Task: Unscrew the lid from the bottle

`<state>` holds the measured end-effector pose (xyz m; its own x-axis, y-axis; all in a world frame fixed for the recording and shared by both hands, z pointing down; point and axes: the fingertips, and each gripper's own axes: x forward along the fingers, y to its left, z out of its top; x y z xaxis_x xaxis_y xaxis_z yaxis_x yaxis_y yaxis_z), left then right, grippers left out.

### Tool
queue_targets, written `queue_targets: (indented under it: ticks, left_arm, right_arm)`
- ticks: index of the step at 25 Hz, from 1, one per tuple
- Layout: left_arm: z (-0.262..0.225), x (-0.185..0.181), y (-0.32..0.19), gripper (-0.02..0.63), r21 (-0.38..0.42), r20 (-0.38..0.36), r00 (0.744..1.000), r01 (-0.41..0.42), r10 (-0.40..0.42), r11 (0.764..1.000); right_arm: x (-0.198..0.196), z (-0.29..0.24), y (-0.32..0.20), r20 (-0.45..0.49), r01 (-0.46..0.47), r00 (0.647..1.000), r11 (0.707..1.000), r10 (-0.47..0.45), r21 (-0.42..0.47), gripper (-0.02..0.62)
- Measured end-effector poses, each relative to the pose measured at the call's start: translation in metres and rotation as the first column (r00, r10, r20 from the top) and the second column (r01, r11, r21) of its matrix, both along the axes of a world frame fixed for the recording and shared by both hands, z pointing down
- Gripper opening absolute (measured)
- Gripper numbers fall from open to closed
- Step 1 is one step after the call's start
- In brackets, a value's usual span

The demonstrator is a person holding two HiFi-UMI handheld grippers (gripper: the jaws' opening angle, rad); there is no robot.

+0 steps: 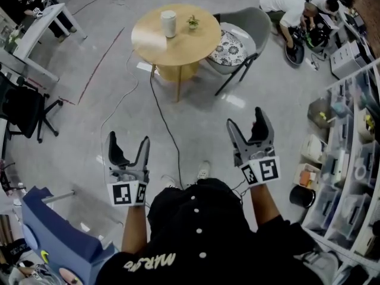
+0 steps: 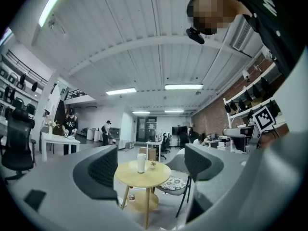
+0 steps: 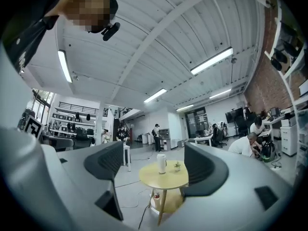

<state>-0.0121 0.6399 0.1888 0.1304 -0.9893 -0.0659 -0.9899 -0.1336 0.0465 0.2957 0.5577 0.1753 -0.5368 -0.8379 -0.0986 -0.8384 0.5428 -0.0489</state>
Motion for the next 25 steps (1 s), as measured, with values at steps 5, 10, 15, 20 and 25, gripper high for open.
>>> queue_targets:
  ticks: [5, 10, 15, 20, 25]
  left_arm:
    - [0.008, 0.027, -0.016, 0.422, -0.049, 0.044, 0.999, 0.019, -0.017, 0.999]
    - [0.009, 0.045, -0.03, 0.422, -0.064, 0.069, 0.995, 0.076, -0.071, 0.995]
    - [0.011, 0.048, -0.045, 0.422, -0.073, 0.085, 0.992, 0.095, -0.089, 0.993]
    - [0.018, 0.029, -0.075, 0.421, -0.068, 0.095, 0.993, 0.082, -0.075, 0.994]
    - [0.009, -0.002, -0.123, 0.421, -0.015, 0.098, 0.994, 0.047, -0.045, 0.999]
  right_arm:
    - [0.022, 0.005, -0.02, -0.016, 0.037, 0.999, 0.999, -0.037, 0.001, 0.374]
    - [0.034, 0.005, -0.046, -0.015, 0.095, 0.995, 0.996, -0.095, 0.0, 0.373]
    - [0.029, 0.011, -0.069, -0.033, 0.132, 0.991, 0.991, -0.133, -0.011, 0.373]
    - [0.011, 0.02, -0.097, -0.036, 0.116, 0.992, 0.993, -0.117, -0.02, 0.373]
    - [-0.019, 0.015, -0.137, -0.052, 0.067, 0.996, 0.998, -0.067, 0.003, 0.373]
